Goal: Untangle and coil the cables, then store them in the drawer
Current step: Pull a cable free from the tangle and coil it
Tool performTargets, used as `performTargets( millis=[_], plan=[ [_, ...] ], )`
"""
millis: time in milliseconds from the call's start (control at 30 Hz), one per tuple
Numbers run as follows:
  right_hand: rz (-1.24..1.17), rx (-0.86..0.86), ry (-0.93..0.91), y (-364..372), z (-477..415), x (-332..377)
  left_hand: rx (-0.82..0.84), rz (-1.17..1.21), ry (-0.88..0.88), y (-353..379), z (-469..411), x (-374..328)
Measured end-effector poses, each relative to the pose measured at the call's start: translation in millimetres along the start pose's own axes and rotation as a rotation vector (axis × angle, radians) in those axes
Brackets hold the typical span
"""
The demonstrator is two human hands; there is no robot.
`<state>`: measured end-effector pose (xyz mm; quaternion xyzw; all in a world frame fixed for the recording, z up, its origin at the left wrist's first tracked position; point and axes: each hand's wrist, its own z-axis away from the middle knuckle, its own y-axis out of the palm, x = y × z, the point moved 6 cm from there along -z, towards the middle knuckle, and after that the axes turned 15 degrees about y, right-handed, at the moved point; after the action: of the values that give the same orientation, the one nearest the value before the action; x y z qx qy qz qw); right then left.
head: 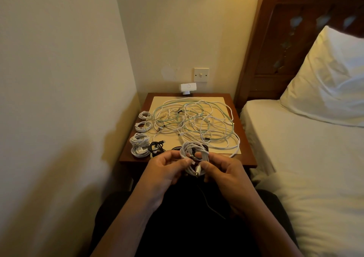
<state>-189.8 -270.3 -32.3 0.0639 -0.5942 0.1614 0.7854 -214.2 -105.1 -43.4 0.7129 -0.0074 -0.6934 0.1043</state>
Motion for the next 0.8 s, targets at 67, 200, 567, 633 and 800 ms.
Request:
performTargets(
  millis=[67, 200, 567, 633, 800],
  plan=[
    [0.023, 0.012, -0.011, 2.2, 1.4, 1.3, 0.007, -0.078, 0.063, 0.5, 0.5, -1.9],
    [0.015, -0.033, -0.013, -3.2, 0.1, 3.0, 0.075, -0.01, 0.036, 2.3, 1.6, 0.2],
    [0.059, -0.031, 0.004, -6.2, -3.5, 8.4, -0.043, 0.358, -0.021, 10.9, 1.1, 2.8],
    [-0.07, -0.012, 0.061, -5.9, -4.3, 4.8, -0.045, 0.414, -0.042, 11.6, 2.2, 3.1],
    [-0.038, -0.013, 0.099, -6.5, -3.3, 1.5, -0.016, 0.298, -0.019, 3.7, 1.3, 3.1]
  ],
)
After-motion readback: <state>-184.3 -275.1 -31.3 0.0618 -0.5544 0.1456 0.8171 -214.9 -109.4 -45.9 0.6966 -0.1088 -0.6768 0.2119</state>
